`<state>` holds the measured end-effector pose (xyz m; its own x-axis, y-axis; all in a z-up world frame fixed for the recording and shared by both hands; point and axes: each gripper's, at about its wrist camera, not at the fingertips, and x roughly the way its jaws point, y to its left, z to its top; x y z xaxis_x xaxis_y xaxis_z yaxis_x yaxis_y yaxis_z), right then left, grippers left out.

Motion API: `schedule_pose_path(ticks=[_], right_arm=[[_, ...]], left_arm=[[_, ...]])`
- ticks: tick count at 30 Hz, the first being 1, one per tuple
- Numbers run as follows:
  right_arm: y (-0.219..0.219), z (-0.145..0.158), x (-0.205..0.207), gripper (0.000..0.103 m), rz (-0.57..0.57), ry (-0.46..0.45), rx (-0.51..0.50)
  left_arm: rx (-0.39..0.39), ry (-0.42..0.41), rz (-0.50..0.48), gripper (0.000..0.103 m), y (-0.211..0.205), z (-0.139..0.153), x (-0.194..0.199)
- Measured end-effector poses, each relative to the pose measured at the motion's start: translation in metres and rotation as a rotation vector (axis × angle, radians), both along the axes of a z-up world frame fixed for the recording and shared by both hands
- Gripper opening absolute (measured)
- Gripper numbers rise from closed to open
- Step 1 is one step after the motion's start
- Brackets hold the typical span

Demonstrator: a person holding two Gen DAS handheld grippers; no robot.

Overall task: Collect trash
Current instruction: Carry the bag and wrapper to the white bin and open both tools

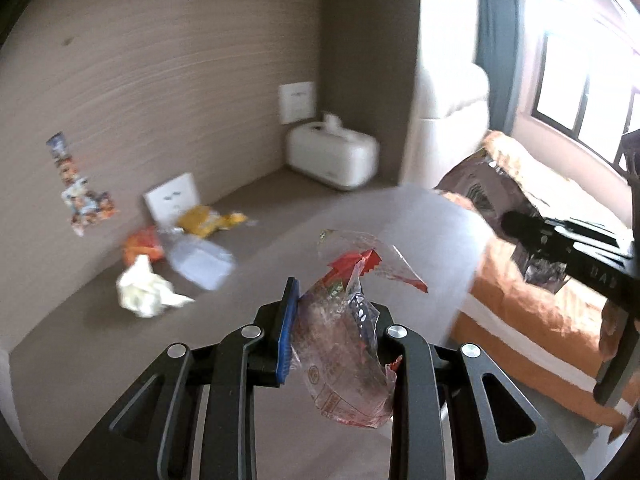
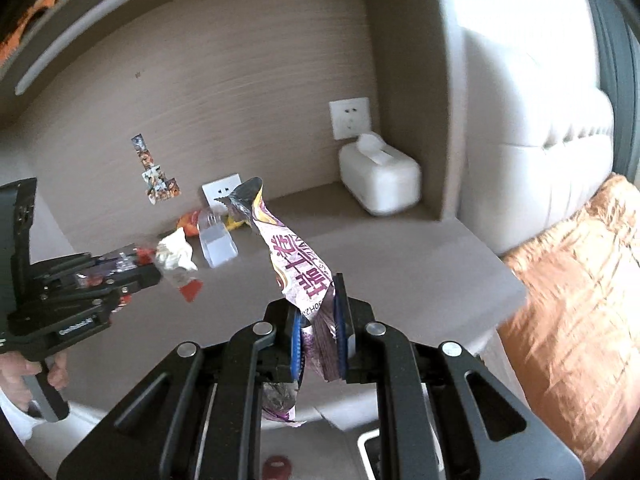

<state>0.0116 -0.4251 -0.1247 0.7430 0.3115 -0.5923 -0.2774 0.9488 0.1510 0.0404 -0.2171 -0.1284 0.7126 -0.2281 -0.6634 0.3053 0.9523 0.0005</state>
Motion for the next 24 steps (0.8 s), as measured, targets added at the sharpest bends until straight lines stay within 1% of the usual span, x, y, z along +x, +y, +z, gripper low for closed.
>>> schedule_pose_path(ticks=[2, 6, 9, 14, 16, 19, 22, 24], right_arm=[[-0.022, -0.005, -0.016, 0.014, 0.006, 0.014, 0.004], [-0.06, -0.016, -0.046, 0.014, 0.025, 0.025, 0.0], [-0.086, -0.029, -0.061, 0.014, 0.033, 0.044, 0.001], [-0.128, -0.054, -0.076, 0.014, 0.037, 0.102, 0.018], [-0.141, -0.07, -0.077, 0.014, 0.034, 0.127, 0.021], [-0.155, -0.093, -0.076, 0.014, 0.031, 0.166, 0.032], [-0.166, -0.125, -0.072, 0.014, 0.03, 0.215, 0.032], [-0.171, -0.157, -0.066, 0.014, 0.033, 0.255, 0.028]], left_arm=[[0.01, -0.002, -0.008, 0.025, -0.032, -0.003, -0.015], [-0.002, 0.011, -0.024, 0.025, -0.086, -0.012, -0.042], [0.021, 0.024, -0.035, 0.025, -0.126, -0.029, -0.059], [0.016, 0.082, -0.032, 0.025, -0.183, -0.061, -0.079], [0.005, 0.1, -0.037, 0.025, -0.198, -0.073, -0.083], [0.016, 0.143, -0.032, 0.025, -0.216, -0.099, -0.083], [0.033, 0.191, -0.027, 0.025, -0.23, -0.132, -0.077], [0.039, 0.224, -0.025, 0.025, -0.235, -0.158, -0.072]])
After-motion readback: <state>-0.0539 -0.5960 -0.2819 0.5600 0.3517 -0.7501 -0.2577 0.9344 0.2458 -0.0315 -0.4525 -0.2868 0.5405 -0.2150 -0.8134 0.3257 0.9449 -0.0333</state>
